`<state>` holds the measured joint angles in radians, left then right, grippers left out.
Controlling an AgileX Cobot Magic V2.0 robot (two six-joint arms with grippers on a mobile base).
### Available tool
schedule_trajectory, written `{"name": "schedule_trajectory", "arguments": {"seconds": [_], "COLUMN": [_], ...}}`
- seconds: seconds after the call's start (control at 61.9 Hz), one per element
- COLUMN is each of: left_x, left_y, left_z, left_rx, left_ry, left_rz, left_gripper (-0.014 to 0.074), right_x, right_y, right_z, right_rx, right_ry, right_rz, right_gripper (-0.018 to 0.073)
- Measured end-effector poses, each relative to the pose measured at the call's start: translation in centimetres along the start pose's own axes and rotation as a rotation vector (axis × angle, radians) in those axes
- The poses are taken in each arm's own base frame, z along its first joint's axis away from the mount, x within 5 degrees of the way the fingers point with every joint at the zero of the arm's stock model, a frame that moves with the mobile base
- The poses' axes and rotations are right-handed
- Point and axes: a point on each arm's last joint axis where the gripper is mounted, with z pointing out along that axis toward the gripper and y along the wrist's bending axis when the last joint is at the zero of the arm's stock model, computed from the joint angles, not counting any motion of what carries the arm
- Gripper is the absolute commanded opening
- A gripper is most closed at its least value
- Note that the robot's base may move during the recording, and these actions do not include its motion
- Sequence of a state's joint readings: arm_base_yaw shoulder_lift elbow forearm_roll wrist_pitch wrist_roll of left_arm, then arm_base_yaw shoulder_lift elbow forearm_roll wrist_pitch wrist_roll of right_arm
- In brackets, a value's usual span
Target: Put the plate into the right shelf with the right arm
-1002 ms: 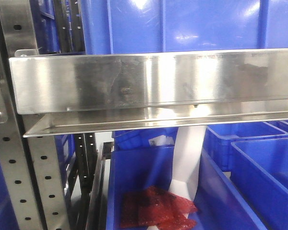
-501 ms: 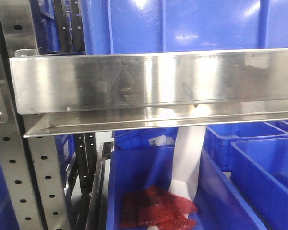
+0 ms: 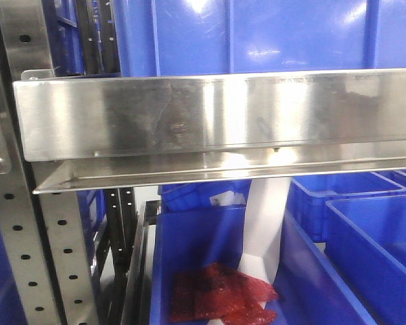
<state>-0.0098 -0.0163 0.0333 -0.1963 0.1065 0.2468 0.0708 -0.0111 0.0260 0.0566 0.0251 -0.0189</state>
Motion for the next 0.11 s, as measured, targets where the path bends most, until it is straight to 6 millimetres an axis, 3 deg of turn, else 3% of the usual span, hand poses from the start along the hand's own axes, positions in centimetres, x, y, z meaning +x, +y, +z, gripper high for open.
{"name": "schedule_trajectory", "arguments": {"seconds": [0.113], "left_x": [0.0], "left_y": [0.0], "left_z": [0.0], "left_rx": [0.0], "left_ry": [0.0], "left_rz": [0.0], "left_gripper": [-0.0047], "right_x": [0.0], "right_y": [0.0], "right_z": [0.0], "right_rx": [0.0], "right_ry": [0.0], "right_rz": [0.0], "right_gripper": [0.0048]}}
